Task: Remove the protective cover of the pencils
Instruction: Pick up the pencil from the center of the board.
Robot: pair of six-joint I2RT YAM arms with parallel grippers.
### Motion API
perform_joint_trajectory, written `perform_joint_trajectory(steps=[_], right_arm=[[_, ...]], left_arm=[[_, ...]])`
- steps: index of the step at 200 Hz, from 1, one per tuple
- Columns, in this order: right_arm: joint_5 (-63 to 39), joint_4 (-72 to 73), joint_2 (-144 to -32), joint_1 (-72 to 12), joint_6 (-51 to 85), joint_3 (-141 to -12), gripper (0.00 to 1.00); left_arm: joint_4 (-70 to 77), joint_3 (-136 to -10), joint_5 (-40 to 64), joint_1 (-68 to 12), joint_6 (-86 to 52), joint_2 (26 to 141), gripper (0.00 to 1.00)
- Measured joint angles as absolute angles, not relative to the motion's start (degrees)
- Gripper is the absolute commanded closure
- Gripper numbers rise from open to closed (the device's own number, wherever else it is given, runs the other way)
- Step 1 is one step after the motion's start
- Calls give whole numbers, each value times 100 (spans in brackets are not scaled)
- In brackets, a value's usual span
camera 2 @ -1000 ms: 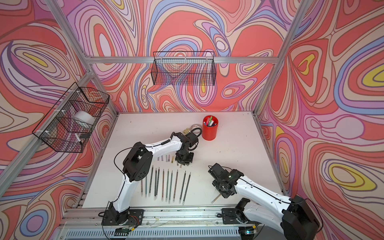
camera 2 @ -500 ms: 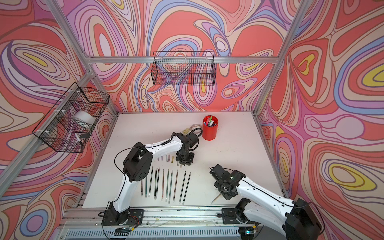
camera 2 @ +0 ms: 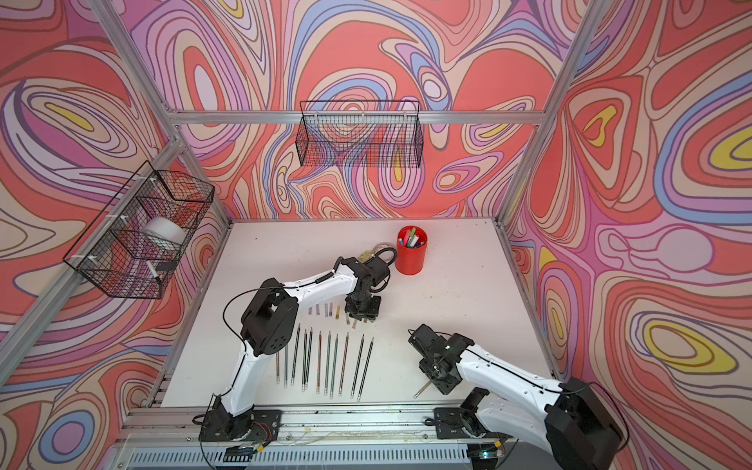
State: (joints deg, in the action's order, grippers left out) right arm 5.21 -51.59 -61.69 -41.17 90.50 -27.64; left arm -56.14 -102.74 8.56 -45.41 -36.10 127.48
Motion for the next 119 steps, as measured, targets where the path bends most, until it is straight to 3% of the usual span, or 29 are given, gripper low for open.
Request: perform_joint_trajectory(steps=[44,93,119], right_arm=[[478,-5013,-6425,-4117,8805,-2888,60],[432,-4757,-6689,-4117,8586,-3022,79],[399,-4626,-6746,-4117,8482,-3046,85]], left_arm=[[-5752,-10516,858,-4541,-3610,12748,53],[-5942,-10908,858,-4541,-3610,12578,52],[-5940,-10938,858,-4541,-3629,12252,51]])
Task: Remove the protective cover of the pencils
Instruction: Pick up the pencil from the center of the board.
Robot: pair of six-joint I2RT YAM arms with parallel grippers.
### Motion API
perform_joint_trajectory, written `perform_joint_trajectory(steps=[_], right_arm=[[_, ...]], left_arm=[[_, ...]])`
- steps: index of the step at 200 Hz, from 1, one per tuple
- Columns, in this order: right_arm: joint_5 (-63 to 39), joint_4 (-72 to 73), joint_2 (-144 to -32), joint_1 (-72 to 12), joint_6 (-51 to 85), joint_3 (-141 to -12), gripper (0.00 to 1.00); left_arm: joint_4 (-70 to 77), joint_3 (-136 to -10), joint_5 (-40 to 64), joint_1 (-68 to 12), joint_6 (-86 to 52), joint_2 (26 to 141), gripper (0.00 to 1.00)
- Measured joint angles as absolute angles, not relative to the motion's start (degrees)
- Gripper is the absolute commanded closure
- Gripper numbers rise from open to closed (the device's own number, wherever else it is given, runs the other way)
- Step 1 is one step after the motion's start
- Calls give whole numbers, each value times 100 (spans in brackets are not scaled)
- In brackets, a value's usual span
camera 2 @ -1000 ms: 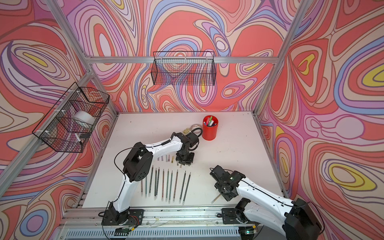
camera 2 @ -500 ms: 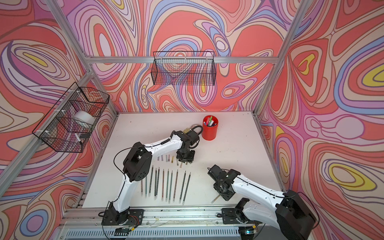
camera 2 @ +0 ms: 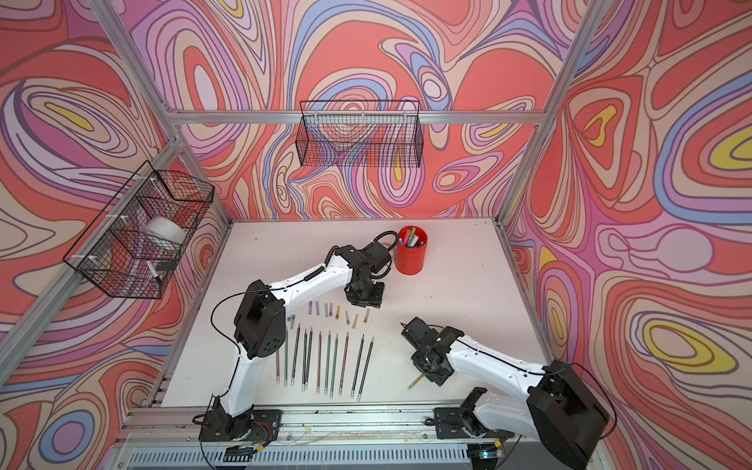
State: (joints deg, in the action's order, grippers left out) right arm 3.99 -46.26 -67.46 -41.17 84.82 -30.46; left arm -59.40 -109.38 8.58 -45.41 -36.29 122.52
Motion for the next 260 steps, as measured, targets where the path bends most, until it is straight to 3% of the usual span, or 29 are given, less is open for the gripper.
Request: perform_joint_trajectory(steps=[114,213,260], right_arm=[[346,-4021,-7081,-4117,7483,-3441,96],[49,-2856,-6119,-4364,6145,-3492,93],[-373,-2202,-5850,-4370,5651,-3492,98]], left_arm=[[-5041,-9843,965,-4484,-3789,10551,46],[-4318,-9432,1538,-3927,-3815,10193,44],[-3708,-9118,1957,-3938,-4069,9966,41]])
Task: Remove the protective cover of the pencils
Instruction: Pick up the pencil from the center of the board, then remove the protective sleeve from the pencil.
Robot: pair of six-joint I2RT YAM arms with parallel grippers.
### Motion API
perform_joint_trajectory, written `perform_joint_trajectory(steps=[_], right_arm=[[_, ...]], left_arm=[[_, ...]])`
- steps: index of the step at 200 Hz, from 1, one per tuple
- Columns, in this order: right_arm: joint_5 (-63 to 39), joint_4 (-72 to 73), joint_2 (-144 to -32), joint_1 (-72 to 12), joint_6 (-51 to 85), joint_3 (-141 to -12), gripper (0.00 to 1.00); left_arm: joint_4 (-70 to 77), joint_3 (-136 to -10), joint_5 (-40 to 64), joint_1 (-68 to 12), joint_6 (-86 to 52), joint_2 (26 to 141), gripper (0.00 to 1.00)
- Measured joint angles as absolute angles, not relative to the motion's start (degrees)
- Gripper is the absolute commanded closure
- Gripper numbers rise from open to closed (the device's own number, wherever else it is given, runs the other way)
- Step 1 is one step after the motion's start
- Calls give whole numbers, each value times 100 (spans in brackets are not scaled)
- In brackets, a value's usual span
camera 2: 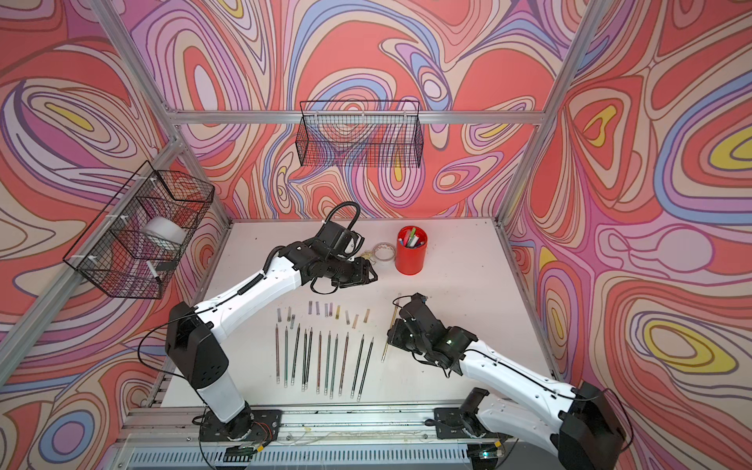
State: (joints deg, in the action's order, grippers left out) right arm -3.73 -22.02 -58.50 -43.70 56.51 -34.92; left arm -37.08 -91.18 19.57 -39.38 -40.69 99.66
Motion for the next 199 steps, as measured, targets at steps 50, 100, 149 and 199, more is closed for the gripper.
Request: perform_joint_trajectory(steps=[50,100,149,199], right_arm=[[-735,-1857,-5645,-4377,5352,-3492,98],[-1000,-1579,-5481,-4407,5240,-3492,99],[-1100,-1557,-5448,-4440,5170,-3494,99],[-1133,-1555,-5426,-4451,5170,-3594,99]], left_arm=[[-3424,-8967,2152,-3938,-4206,9957,39],[-3297,-8947,2211,-3972,-4250,9957,40],[-3297,-8947,2209,-4095,-4296,9957,42],[-3297,-8949,2209,-4252,-4329,10018,51]])
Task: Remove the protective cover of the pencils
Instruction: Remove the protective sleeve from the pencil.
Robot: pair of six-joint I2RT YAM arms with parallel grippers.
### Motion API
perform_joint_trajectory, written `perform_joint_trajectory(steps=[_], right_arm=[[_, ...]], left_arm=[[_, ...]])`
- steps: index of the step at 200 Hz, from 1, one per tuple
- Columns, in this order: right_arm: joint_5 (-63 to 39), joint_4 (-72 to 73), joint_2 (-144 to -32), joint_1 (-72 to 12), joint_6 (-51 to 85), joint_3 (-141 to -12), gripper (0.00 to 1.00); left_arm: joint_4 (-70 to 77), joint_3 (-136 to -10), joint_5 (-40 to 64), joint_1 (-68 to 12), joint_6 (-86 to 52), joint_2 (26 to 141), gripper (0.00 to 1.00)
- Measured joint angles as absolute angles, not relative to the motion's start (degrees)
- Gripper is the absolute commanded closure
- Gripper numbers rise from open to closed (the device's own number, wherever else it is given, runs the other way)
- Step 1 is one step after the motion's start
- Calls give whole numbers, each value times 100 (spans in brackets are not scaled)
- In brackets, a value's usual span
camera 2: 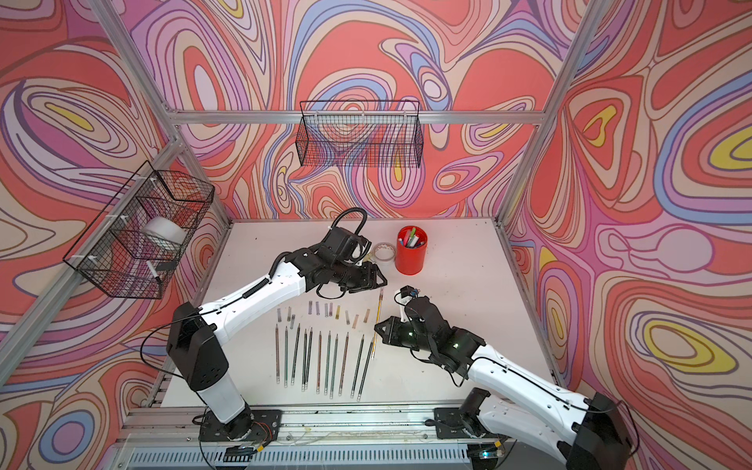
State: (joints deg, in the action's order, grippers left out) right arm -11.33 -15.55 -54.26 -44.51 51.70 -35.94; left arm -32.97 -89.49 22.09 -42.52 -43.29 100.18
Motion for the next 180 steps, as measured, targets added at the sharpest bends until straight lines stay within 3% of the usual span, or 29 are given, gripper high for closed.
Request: perform_joint_trajectory(steps=[67,138,168,180], right_arm=[[-1188,-1559,-5400,-4477,5168,-3710,99],[-1245,-1450,-5607,-4602,5170,-3763,99],[-1245,-1457,-5682,-4622,5168,-3820,100],[-1243,-1457,-5693,-4622,5168,-3861,100]], left_arm=[[-3297,-9019,2211,-4357,-4335,10250,52],[-3291,-9124,2252,-4359,-4353,10296,63],[-3288,-9124,2255,-4379,-4370,10296,85],[-3288,-9124,2255,-4386,-4372,10296,89]])
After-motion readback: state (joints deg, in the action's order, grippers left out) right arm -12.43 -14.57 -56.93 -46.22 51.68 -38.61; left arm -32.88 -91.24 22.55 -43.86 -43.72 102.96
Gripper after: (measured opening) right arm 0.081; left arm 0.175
